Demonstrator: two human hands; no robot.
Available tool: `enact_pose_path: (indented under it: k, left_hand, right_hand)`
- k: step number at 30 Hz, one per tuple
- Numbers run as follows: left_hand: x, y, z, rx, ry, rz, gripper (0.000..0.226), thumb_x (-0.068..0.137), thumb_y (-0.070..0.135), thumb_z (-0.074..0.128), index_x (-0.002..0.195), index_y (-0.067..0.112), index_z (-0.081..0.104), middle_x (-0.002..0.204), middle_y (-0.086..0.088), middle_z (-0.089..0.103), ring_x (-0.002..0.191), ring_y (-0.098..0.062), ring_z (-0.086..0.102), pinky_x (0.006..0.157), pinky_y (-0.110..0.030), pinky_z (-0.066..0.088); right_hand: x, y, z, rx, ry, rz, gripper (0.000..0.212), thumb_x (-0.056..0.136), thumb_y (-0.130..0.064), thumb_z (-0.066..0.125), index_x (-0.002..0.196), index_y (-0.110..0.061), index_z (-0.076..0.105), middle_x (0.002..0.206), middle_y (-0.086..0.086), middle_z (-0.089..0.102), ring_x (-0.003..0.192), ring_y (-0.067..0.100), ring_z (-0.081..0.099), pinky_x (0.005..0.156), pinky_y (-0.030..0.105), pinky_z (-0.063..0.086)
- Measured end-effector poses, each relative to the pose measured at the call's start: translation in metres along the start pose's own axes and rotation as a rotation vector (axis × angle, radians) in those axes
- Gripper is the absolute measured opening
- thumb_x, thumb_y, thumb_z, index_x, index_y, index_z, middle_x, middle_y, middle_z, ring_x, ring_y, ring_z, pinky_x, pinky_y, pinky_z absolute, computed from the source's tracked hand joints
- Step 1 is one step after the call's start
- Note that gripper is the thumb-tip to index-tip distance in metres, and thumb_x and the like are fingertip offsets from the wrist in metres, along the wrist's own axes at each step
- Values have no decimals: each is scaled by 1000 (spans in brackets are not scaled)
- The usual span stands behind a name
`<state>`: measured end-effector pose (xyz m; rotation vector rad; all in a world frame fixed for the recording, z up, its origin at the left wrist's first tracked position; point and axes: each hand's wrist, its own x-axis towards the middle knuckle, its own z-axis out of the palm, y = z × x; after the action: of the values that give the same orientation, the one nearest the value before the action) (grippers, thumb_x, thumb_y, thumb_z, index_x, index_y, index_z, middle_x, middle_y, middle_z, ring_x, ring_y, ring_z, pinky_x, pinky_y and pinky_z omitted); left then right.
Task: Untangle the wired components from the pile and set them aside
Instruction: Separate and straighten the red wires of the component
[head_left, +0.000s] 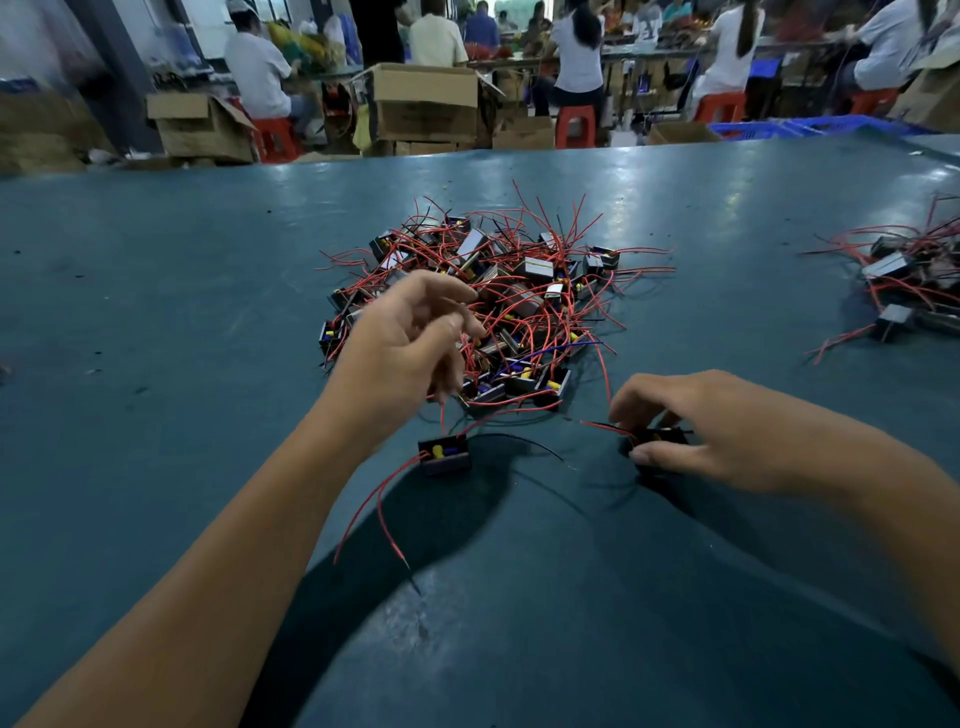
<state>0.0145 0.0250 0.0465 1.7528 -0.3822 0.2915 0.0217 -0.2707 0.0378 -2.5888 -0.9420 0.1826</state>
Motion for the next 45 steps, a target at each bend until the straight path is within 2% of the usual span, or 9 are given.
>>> enact_pose_path:
  k: [4, 9, 14, 17, 19, 23, 28, 38, 45]
  left_hand:
    - [4, 4, -8, -321, 186, -102, 19, 95, -6, 47, 103, 7, 58, 80, -6, 66, 47, -15, 49, 41, -22, 38]
    - [3, 6, -11, -477, 103, -132, 13, 95, 3, 51, 98, 9, 62, 75, -5, 63, 48, -12, 49, 41, -20, 38]
    - [-7, 8, 5, -178, -183, -60, 7, 92, 13, 63, 92, 14, 70, 75, -4, 67, 50, -11, 48, 43, -19, 38]
    - [-17, 10, 23, 129, -259, 35, 7, 93, 25, 69, 96, 19, 70, 74, 11, 66, 57, -2, 48, 54, -14, 39]
    - [-22, 8, 37, 292, -261, 99, 16, 90, 36, 71, 99, 23, 70, 78, 14, 64, 60, 1, 47, 59, -12, 38]
    - [-29, 5, 54, 587, -266, 207, 19, 88, 42, 73, 96, 25, 68, 80, 20, 58, 68, 6, 49, 62, -19, 36]
    - [-28, 8, 54, 527, -284, 187, 11, 91, 30, 72, 85, 25, 64, 72, 20, 57, 62, 5, 49, 58, -11, 30]
    - [-26, 17, 45, 328, -264, 3, 15, 92, 9, 64, 81, 19, 66, 61, 21, 54, 53, -2, 42, 54, -10, 33]
    - [-27, 25, 39, 340, -325, 110, 6, 89, 23, 76, 92, 23, 71, 78, 13, 59, 60, -5, 41, 58, -19, 36]
  right_hand:
    - [-1, -3, -2, -5, -10, -6, 14, 93, -34, 66, 104, -35, 58, 97, -25, 65, 93, -4, 61, 88, 26, 49]
    - [-3, -3, -6, -38, 31, 26, 11, 99, -31, 54, 106, -38, 60, 97, -27, 67, 92, -7, 61, 87, 25, 49]
    - [-5, -4, -11, 11, 122, 83, 28, 97, -7, 54, 102, -33, 62, 96, -23, 71, 91, -9, 64, 84, 16, 49]
    - [-5, -2, -13, 42, 126, 100, 12, 95, -22, 64, 102, -32, 65, 95, -22, 72, 88, -5, 66, 83, 20, 51]
    - [-6, -2, -13, 96, 34, 137, 23, 86, -34, 75, 106, -33, 64, 99, -23, 70, 91, -11, 63, 85, 13, 49]
    - [-5, 0, -5, -13, -27, 160, 33, 80, -33, 81, 106, -33, 61, 95, -24, 64, 83, -20, 55, 74, 1, 41]
    - [-3, -4, -4, -52, 42, 140, 33, 77, -34, 83, 101, -31, 61, 85, -24, 62, 81, -13, 57, 73, 9, 45]
    - [-4, -6, -8, -3, 71, 134, 31, 77, -32, 83, 98, -33, 60, 85, -23, 66, 80, -16, 56, 71, 3, 41]
    - [-3, -7, -5, 6, 51, 129, 30, 76, -36, 84, 96, -34, 61, 83, -23, 67, 80, -7, 60, 75, 17, 49]
